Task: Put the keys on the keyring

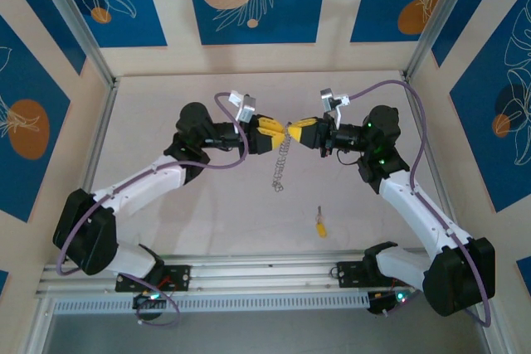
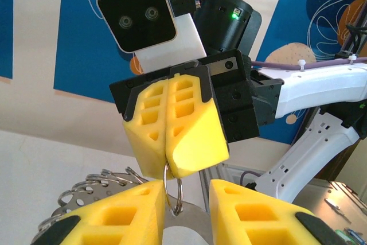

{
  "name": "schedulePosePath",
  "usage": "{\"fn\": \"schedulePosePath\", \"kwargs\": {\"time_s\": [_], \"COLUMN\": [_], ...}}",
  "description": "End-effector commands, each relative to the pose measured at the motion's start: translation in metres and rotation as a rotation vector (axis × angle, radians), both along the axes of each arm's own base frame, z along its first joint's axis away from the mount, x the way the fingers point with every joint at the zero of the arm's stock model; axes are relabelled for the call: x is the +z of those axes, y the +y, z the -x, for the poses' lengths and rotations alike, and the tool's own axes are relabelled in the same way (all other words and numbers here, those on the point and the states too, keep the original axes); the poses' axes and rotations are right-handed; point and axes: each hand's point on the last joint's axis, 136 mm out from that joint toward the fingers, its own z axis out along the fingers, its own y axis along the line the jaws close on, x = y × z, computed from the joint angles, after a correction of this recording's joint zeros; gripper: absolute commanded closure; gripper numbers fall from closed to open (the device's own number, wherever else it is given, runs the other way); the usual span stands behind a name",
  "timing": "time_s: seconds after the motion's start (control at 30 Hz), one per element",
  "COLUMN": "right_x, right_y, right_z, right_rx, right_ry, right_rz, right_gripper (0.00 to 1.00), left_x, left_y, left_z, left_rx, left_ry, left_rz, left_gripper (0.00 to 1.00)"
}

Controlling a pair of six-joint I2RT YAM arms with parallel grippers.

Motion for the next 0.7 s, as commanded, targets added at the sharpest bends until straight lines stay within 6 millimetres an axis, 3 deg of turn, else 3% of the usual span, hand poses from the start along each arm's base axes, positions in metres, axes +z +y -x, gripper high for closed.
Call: {"fn": "schedulePosePath", "kwargs": {"time_s": [0.0,0.67], "right_x": [0.0077,0.0077], "right_y": [-0.0014,-0.0016], "right_z": [0.0043,0.0010], "right_rx": [0.007,-0.003], "right_ry": [-0.037,-0.031], "right_rz": [-0.013,-0.016], "right_gripper": [1.00,1.00], "left_x": [0.0199,0.0125], "left_y": [-0.0002,-0.0052], "left_z": [0.0053,0.0065], "left_rx": [-0.036,-0.058], "left_ry": [-0.063,-0.048], "left_rz": [0.042,0.030], "left_gripper": [0.74,0.88]}}
